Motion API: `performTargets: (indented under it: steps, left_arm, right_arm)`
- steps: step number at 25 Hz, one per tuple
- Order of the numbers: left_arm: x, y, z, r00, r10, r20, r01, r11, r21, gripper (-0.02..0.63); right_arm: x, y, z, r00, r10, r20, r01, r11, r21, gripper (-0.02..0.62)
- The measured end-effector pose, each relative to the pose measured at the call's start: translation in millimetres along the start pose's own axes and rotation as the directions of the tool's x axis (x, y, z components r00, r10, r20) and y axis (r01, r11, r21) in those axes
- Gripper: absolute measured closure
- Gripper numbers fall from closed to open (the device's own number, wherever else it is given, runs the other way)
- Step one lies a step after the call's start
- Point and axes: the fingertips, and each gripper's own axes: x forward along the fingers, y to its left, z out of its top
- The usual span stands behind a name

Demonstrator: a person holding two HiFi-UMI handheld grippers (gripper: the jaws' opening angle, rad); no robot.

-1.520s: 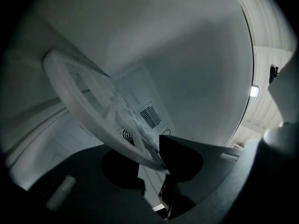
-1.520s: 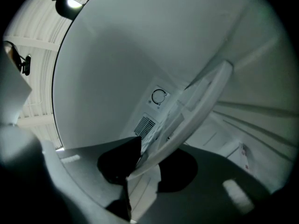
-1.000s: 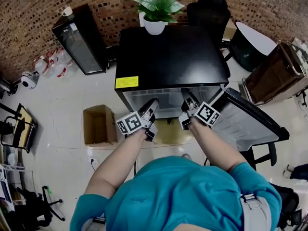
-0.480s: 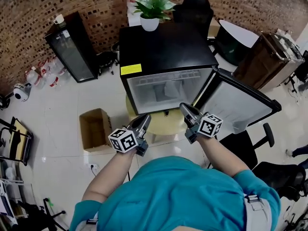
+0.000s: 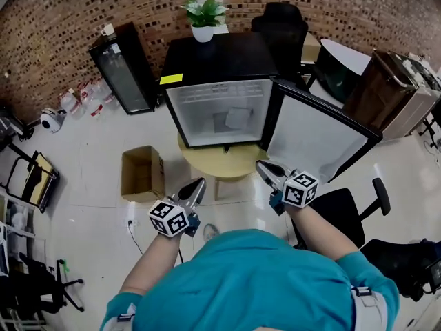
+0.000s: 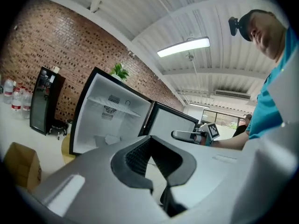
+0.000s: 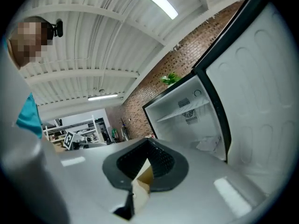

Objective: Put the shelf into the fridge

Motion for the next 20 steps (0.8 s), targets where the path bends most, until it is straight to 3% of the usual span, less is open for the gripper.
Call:
performTargets:
  steps: [4, 8, 13, 20]
  left_arm:
    - [-21, -74, -9, 1.000, 0.030, -0.003, -0.030, 0.999, 0.013, 0.606]
    - [-46, -132, -9, 0.999, 0.036, -0.023, -0.034, 0.996, 0.084, 0.606]
    - [-85, -159, -9, 0.999, 0.050, -0.008, -0.049, 0.995, 0.085, 0.606]
    - [-183, -182, -15, 1.000, 0.001, 0.008, -0.001, 0.997, 0.071, 0.606]
  right_arm:
    - [-57, 32, 1, 0.999, 0.039, -0.015, -0.039, 0.999, -0.012, 0.594]
    - [-94, 76, -6, 0.995, 0.092, -0.024, -0.092, 0.995, -0.023, 0.594]
    - [-109, 129, -26, 0.990, 0.133, -0.042, -0.134, 0.991, -0.023, 0.594]
    - [-105, 220, -55, 0.990, 0.132, -0.046, -0.135, 0.989, -0.054, 0.594]
